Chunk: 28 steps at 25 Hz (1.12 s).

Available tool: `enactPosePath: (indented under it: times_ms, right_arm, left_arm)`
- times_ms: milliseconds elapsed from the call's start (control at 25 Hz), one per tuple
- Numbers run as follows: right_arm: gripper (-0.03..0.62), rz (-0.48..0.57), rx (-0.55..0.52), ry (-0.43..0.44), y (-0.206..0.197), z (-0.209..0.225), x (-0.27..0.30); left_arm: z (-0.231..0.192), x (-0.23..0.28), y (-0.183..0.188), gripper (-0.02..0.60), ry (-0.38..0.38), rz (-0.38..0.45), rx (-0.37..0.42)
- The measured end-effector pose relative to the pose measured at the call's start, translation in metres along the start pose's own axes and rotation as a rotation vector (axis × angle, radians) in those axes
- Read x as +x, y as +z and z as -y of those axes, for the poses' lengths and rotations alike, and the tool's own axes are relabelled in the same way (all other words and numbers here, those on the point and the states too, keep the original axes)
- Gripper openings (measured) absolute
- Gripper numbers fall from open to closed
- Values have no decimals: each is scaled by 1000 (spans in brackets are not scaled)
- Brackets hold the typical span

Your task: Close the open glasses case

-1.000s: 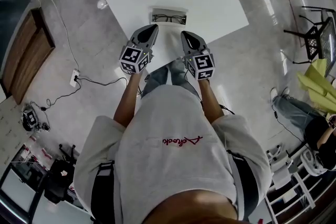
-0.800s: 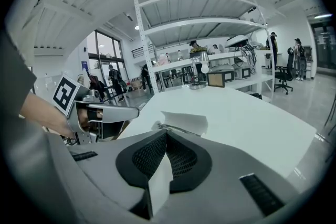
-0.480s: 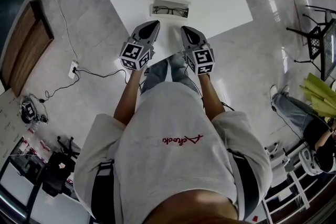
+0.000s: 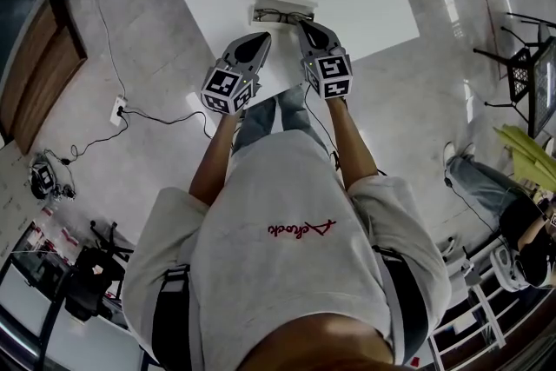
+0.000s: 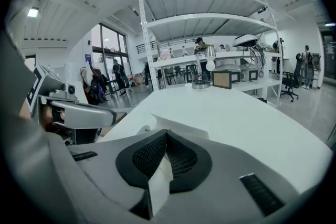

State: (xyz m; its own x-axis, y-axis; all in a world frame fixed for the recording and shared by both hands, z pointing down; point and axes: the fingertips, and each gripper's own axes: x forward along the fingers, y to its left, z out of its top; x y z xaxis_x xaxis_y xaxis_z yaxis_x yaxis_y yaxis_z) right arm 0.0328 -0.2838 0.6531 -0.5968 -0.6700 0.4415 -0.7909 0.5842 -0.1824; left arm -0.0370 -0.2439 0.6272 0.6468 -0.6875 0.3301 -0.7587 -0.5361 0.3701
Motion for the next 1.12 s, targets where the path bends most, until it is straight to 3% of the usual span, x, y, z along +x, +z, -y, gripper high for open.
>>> enactPosePath:
  times_ms: [200,280,360,560,640,920,1040,1120]
  right_arm:
    - [0,-10,-35,6,7,9,20]
    - [0,-28,-99,-1,9,9,25]
    - [0,-69,-260,-31,8,10,29]
    - [0,-192,-903,-91,-1,1,34]
    - [0,-207,-1051,-102,-3,0,35]
    - [5,-201,-1035,-109,-1,3,35]
    - [122,-204,-991,-101,-1,4,38]
    - [137,-226,-979,-95,-4,6,41]
  left_arm:
    - [1,0,0,26,1,4,-8]
    - [-1,-2,-1,26,5,4,-12]
    - [-2,-3,-3,26,6,2,-16]
    - [-5,-6,-5,26,5,-2,-22]
    - [-5,-6,-5,26,3,-2,-23]
    - [-6,-5,-2,26,-7,-2,-27]
    - [-7,-4,-1,26,-14,2,-32]
    - [-7,-5,-1,26,-15,4,-35]
